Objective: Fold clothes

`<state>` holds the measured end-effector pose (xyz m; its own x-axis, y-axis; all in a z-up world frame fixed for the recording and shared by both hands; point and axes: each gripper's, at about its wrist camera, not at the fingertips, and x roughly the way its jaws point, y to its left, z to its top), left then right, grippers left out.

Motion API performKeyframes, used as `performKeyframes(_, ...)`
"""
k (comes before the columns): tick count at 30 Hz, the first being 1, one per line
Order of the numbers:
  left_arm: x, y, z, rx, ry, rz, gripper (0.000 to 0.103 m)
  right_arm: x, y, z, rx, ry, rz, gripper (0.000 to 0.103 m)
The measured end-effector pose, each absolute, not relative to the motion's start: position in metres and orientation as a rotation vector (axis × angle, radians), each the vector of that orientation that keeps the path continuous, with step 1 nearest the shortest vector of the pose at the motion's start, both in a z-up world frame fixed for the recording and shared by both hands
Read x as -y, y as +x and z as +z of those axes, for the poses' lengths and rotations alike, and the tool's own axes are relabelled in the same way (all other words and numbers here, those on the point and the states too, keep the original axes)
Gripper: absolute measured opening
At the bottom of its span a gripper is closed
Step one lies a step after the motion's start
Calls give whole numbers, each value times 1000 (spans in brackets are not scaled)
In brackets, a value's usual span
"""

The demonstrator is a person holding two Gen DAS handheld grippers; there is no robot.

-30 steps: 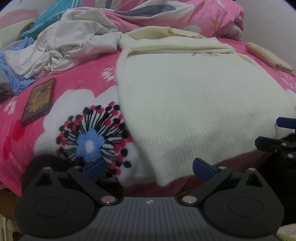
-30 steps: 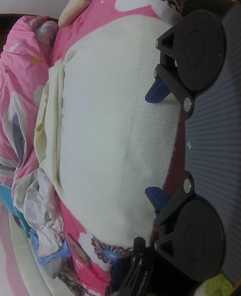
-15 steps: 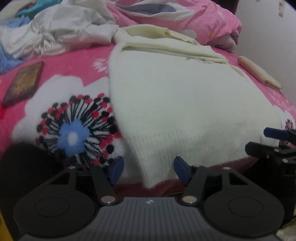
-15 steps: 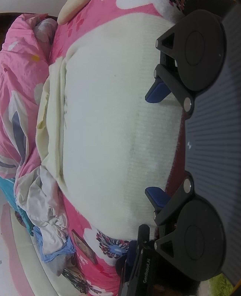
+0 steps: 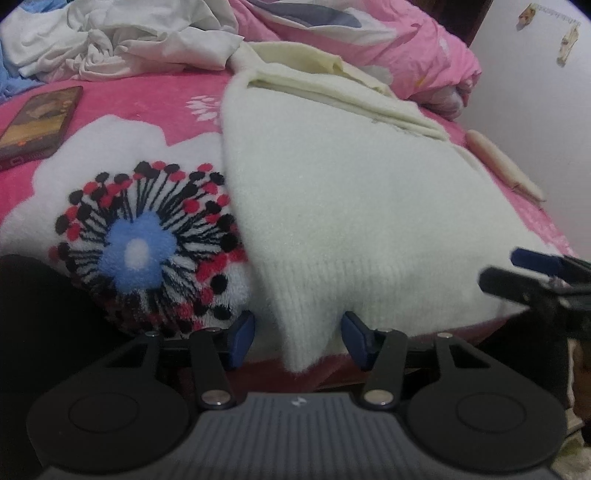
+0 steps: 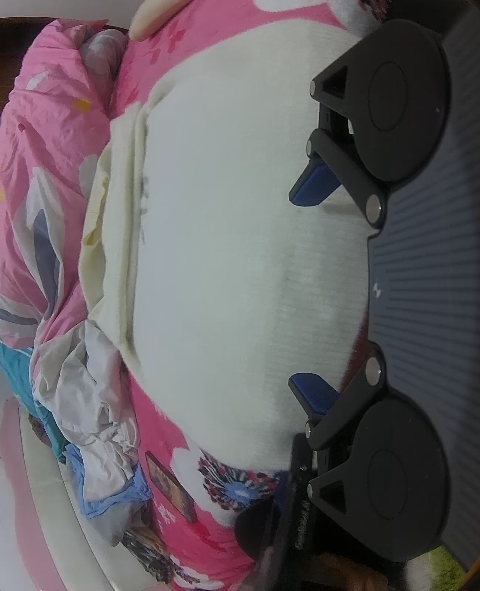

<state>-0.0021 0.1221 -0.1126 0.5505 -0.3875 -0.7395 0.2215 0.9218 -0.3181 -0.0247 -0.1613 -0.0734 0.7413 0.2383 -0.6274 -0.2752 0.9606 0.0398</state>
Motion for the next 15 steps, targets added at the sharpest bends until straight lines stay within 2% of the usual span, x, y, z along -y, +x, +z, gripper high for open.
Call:
performKeyframes(5,-133,5,-120,-964,-260,-431,40,148,3,-73,-709,-102,248,97)
performKeyframes(15,-145,18,-135,-1069,-343,-555,38,139,32,-84,-816,-94,213,97)
